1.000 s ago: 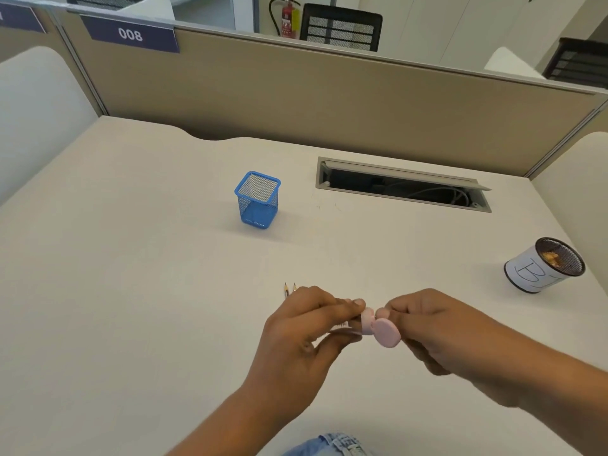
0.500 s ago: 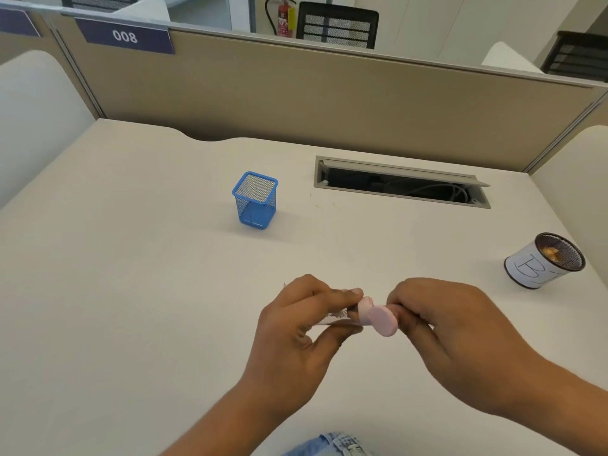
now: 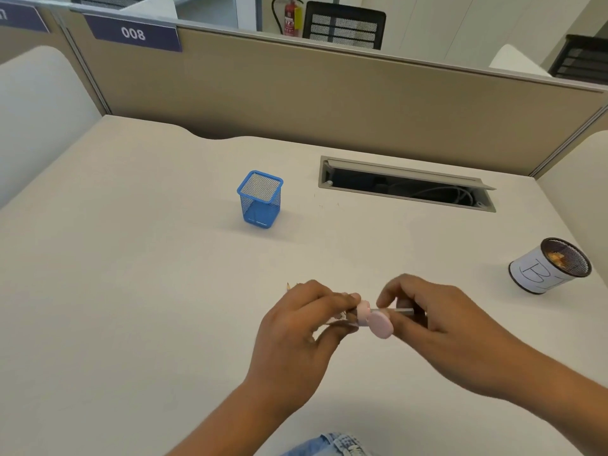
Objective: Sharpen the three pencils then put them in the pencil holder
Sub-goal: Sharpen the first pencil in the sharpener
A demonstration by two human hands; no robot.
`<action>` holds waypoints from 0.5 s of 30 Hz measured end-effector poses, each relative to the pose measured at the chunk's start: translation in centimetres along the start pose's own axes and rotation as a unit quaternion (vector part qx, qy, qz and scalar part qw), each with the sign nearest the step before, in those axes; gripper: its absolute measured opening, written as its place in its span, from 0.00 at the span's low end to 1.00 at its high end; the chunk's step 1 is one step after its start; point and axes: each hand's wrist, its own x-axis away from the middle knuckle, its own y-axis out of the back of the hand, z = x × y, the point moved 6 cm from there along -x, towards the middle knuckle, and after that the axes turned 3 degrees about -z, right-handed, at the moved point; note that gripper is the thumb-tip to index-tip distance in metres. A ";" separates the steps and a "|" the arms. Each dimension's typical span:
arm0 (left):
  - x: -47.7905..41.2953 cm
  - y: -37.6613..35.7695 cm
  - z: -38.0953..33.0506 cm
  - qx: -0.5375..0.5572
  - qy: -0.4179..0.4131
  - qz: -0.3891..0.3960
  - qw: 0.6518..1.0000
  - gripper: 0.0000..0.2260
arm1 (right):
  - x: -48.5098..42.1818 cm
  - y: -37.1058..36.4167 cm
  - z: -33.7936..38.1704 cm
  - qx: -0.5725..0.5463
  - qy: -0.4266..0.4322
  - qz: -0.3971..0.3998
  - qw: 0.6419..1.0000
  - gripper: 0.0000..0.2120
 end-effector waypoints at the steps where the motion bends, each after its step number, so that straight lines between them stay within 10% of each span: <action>1: -0.1 0.1 0.2 0.016 0.020 0.001 1.000 0.13 | 0.2 0.3 0.5 0.048 0.056 -0.025 0.997 0.12; 5: -0.5 0.2 0.1 0.056 0.053 0.000 0.997 0.14 | 0.8 0.7 1.7 0.249 0.240 -0.107 0.932 0.18; 9: -0.6 0.3 -0.6 0.029 -0.016 -0.016 0.999 0.12 | 1.2 0.3 1.8 0.239 0.245 -0.134 0.930 0.14; 15: 0.3 -0.2 -1.5 -0.049 -0.136 -0.038 0.989 0.05 | 0.3 -0.9 -1.3 -0.119 -0.108 0.052 0.986 0.20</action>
